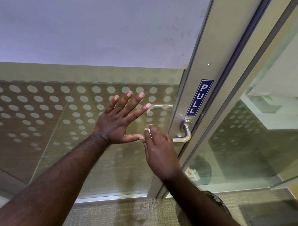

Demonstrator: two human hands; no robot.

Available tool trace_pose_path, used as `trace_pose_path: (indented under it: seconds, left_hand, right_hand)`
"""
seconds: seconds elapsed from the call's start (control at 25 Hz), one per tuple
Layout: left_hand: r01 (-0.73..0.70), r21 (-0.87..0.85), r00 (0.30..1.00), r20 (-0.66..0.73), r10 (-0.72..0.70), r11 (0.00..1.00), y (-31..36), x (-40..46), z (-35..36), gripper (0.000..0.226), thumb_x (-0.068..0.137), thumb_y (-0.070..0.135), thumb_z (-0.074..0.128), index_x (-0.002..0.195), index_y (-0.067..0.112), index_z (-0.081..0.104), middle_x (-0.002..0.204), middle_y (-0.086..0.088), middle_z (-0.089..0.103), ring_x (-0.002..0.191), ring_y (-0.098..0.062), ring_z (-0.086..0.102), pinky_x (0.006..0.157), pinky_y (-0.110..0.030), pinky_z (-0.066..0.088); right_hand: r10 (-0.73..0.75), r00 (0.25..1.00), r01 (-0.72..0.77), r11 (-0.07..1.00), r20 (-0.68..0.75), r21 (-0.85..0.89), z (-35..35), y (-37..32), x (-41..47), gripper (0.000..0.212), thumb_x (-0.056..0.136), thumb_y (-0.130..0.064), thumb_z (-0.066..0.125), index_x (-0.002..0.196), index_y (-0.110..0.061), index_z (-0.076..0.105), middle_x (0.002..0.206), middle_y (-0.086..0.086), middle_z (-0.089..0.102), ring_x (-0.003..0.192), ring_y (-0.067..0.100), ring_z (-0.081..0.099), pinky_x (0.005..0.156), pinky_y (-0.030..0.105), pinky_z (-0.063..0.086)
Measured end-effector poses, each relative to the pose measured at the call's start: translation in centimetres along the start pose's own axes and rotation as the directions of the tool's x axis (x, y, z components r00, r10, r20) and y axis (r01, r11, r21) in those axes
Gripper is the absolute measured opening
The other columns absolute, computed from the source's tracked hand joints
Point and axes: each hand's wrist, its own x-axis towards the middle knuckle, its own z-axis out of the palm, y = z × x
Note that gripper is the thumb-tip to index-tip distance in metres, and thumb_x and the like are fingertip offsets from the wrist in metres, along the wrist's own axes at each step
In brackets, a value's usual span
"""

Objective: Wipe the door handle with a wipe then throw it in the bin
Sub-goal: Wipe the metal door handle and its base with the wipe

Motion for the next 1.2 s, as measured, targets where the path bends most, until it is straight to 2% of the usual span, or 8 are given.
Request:
trace_pose_path:
  seconds: [0.2,0.36,0.52,0.8,0.96,1.04,1.12,1.2]
  left_hand:
    - [0.002,0.029,0.999,-0.051,-0.001,1.0,0.1,0.1,0.2,0.084,0.09,0.078,0.015,0.157,0.029,0.011,0.166,0.001,-0.003,0.152,-0.024,0.0,0.119,-0.042,-0.005]
    - [-0.017,0.103,0.994,-0.106,0.028,0.994,0.0,0.0,0.8,0.074,0.096,0.069,0.015,0.157,0.028,0.016,0.166,0.0,0.001,0.152,-0.025,0.003,0.12,-0.042,-0.003]
    - [-0.022,0.202,0.985,-0.161,0.056,0.979,-0.1,0.0,1.7,0.074,0.095,0.069,0.016,0.156,0.027,0.022,0.165,-0.003,0.006,0.151,-0.027,0.004,0.119,-0.043,-0.002]
    - [-0.035,0.259,0.975,-0.204,0.09,0.965,0.0,-0.2,2.6,0.066,0.099,0.06,0.013,0.155,0.026,0.025,0.165,-0.006,0.007,0.151,-0.028,0.004,0.119,-0.045,-0.001]
    - [-0.032,0.277,0.968,-0.231,0.099,0.96,0.0,-0.1,2.8,0.064,0.1,0.056,0.014,0.154,0.025,0.031,0.163,-0.006,0.018,0.151,-0.029,0.008,0.119,-0.045,0.003]
    - [-0.035,0.269,0.965,-0.241,0.102,0.962,0.1,-0.1,2.7,0.063,0.1,0.055,0.015,0.153,0.025,0.033,0.16,-0.006,0.027,0.151,-0.029,0.009,0.118,-0.045,0.005]
    - [-0.037,0.272,0.963,-0.248,0.107,0.962,0.1,-0.1,2.7,0.063,0.1,0.054,0.015,0.152,0.025,0.035,0.156,-0.006,0.03,0.151,-0.028,0.01,0.118,-0.045,0.006]
    - [-0.033,0.27,0.961,-0.254,0.105,0.962,0.1,-0.1,2.7,0.063,0.101,0.054,0.015,0.152,0.025,0.035,0.155,-0.005,0.032,0.151,-0.028,0.011,0.117,-0.045,0.009]
  right_hand:
    - [-0.068,0.983,0.065,0.998,-0.171,-0.022,0.4,1.6,-2.4,0.043,0.095,-0.007,0.035,0.132,-0.006,0.056,0.137,0.014,0.057,0.125,0.028,0.054,0.099,0.043,0.04]
    - [0.042,0.987,-0.044,0.999,-0.152,-0.008,0.1,1.3,-1.8,0.041,0.089,-0.01,0.058,0.131,-0.01,0.057,0.125,0.007,0.065,0.115,0.025,0.06,0.098,0.045,0.042]
    - [0.143,0.979,-0.14,0.99,-0.146,0.033,0.1,0.2,-1.6,0.035,0.093,-0.016,0.058,0.127,-0.008,0.059,0.119,0.007,0.067,0.11,0.024,0.062,0.1,0.047,0.041]
    - [0.236,0.962,-0.241,0.97,0.139,0.017,-0.1,-1.7,2.3,0.035,0.1,-0.015,0.037,0.133,-0.005,0.046,0.124,0.012,0.061,0.114,0.027,0.058,0.114,0.042,0.021]
    - [0.239,0.954,-0.245,0.969,0.181,0.014,-1.0,-1.4,3.6,0.025,0.097,-0.017,0.041,0.111,-0.008,0.06,0.107,0.011,0.066,0.103,0.026,0.061,0.112,0.039,0.026]
    - [0.31,0.934,-0.323,0.945,0.178,0.049,-1.8,-1.0,4.6,0.022,0.093,-0.021,0.048,0.088,-0.01,0.067,0.087,0.011,0.069,0.081,0.027,0.062,0.095,0.038,0.04]
    - [0.358,0.917,-0.376,0.924,0.178,0.074,-2.2,-0.8,5.4,0.025,0.091,-0.022,0.051,0.076,-0.009,0.067,0.077,0.011,0.068,0.065,0.027,0.054,0.076,0.035,0.04]
    - [0.338,0.924,-0.352,0.935,0.179,0.049,-1.7,-1.2,5.2,0.023,0.091,-0.02,0.049,0.082,-0.009,0.067,0.081,0.012,0.069,0.072,0.026,0.059,0.087,0.037,0.042]
